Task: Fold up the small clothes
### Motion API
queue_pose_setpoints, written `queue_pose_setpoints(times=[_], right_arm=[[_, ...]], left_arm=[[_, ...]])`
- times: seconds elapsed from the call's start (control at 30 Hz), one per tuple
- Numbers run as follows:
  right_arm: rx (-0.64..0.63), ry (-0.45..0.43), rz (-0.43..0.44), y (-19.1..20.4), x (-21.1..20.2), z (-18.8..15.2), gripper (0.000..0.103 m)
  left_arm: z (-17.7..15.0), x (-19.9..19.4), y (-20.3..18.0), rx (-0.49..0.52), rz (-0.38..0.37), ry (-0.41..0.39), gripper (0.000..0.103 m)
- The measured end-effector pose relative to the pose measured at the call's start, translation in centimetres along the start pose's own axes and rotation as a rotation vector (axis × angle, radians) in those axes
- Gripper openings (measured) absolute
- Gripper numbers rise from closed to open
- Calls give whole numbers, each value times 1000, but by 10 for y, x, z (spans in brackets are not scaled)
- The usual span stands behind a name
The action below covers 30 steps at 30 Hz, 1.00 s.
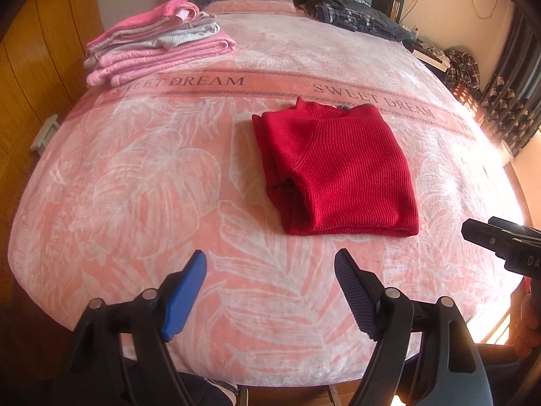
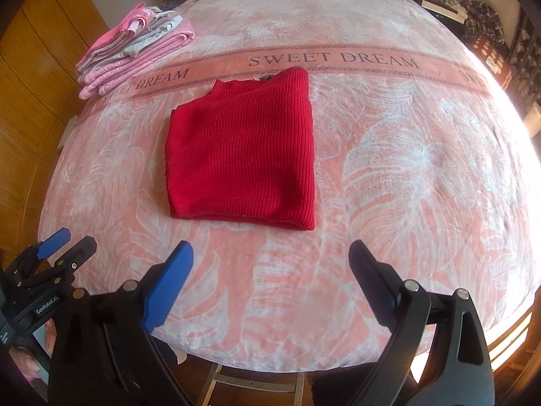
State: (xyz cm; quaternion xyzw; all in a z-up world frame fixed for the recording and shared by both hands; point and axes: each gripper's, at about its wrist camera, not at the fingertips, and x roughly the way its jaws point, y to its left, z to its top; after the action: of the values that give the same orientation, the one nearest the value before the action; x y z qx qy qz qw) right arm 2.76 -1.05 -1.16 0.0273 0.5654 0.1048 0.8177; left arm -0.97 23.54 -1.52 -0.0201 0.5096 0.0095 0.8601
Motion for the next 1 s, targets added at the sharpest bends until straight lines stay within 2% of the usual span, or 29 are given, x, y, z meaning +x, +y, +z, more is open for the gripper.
queue_pose_setpoints(times=[0.63,1.0], right_arm=[[-34,43,-51,15,22,-15,92],[-9,75,-70,9,35,-20,92]], left_arm=[[-14,-1,0,35,96,-1,85],[-19,17,-2,40,146,44,87]])
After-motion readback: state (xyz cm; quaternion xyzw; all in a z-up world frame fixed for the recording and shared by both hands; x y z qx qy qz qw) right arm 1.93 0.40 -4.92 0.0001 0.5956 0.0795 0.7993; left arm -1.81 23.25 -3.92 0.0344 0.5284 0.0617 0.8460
